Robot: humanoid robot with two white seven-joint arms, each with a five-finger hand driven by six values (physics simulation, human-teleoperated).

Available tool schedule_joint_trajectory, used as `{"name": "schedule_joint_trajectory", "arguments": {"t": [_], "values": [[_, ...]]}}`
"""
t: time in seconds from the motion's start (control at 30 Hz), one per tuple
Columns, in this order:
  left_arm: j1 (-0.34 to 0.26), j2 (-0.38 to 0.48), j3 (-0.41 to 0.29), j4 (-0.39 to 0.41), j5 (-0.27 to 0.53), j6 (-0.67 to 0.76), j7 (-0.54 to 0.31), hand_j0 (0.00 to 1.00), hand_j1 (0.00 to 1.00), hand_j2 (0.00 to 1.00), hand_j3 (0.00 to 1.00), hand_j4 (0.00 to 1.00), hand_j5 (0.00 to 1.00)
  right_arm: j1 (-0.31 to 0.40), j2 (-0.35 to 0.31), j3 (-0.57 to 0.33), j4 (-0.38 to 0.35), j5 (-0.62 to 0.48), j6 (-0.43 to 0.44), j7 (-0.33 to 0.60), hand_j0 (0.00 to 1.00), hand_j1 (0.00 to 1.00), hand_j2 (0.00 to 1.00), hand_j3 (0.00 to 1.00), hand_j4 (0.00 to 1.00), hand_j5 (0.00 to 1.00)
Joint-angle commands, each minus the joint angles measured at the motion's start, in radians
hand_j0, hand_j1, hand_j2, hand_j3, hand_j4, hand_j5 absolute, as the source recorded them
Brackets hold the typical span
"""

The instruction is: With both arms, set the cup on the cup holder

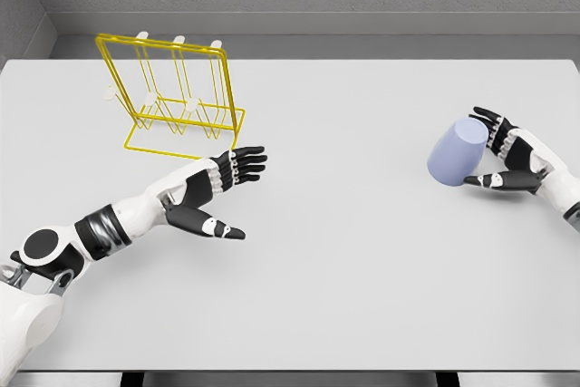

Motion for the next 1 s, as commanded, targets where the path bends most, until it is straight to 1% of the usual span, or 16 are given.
{"name": "schedule_joint_trajectory", "arguments": {"t": [0.0,0.3,0.6,0.83,0.97], "values": [[0.000,0.000,0.002,0.002,0.007,0.000,0.000,1.00,1.00,1.00,1.00,1.00,1.00,0.000,-0.001,-0.001,-0.006,-0.004,-0.004,0.000,1.00,1.00,1.00,1.00,1.00,1.00],[0.000,0.000,0.002,0.008,0.007,0.000,0.000,1.00,1.00,1.00,1.00,1.00,1.00,0.002,-0.001,0.017,-0.041,0.007,-0.007,0.000,1.00,1.00,1.00,1.00,1.00,1.00],[0.000,-0.001,0.002,0.008,0.007,0.000,0.000,1.00,1.00,1.00,1.00,1.00,1.00,-0.017,0.008,0.037,-0.040,0.011,-0.005,0.000,1.00,1.00,1.00,1.00,1.00,1.00],[0.000,0.000,0.002,0.010,0.007,0.000,0.000,1.00,1.00,1.00,1.00,1.00,1.00,-0.018,0.019,0.042,-0.034,0.020,-0.005,0.000,1.00,1.00,1.00,1.00,1.00,1.00],[0.000,-0.001,0.002,0.010,0.007,0.000,0.000,1.00,1.00,1.00,1.00,1.00,1.00,-0.028,0.020,0.043,-0.029,0.020,-0.001,0.000,0.95,0.95,0.95,0.95,0.95,0.95]]}}
